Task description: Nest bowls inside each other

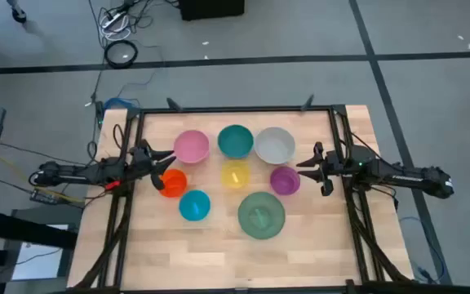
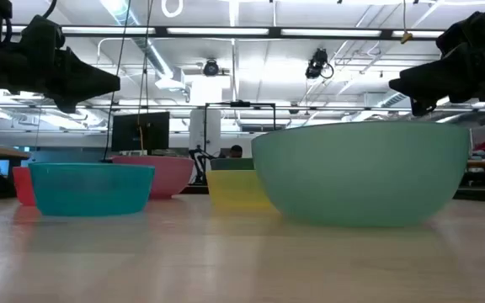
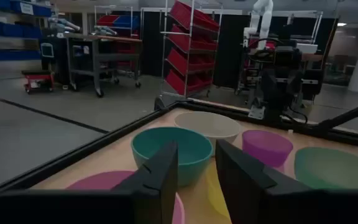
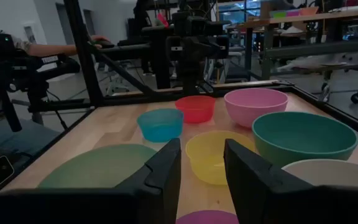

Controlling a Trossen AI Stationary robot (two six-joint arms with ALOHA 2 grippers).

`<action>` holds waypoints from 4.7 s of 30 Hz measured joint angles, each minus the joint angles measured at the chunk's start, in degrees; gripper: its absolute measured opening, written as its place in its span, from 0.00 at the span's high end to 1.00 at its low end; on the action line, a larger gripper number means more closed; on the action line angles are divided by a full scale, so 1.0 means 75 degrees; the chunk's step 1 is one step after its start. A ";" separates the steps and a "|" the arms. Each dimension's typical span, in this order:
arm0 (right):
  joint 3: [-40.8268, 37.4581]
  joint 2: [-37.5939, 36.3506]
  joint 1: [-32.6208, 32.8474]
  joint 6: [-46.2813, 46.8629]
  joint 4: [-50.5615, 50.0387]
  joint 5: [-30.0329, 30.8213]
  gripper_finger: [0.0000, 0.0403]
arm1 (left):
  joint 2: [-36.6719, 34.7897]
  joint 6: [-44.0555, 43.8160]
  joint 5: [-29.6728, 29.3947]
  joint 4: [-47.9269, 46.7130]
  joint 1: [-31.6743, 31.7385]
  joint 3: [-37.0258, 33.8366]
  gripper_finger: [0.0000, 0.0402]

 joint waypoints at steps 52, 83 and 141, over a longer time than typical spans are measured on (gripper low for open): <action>-0.0002 0.0000 -0.0002 -0.0002 0.0000 0.0003 0.72 | -0.0003 0.0000 -0.0001 0.0017 0.0000 0.0000 0.71; 0.0000 -0.0001 -0.0008 -0.1999 0.0292 0.0079 0.72 | 0.0000 -0.0006 -0.0003 0.1555 0.0000 0.0000 0.71; 0.8693 0.7666 0.0779 0.1631 -0.7992 0.4971 0.84 | 0.6436 -0.0392 0.0225 -0.7355 -0.0116 0.7791 0.69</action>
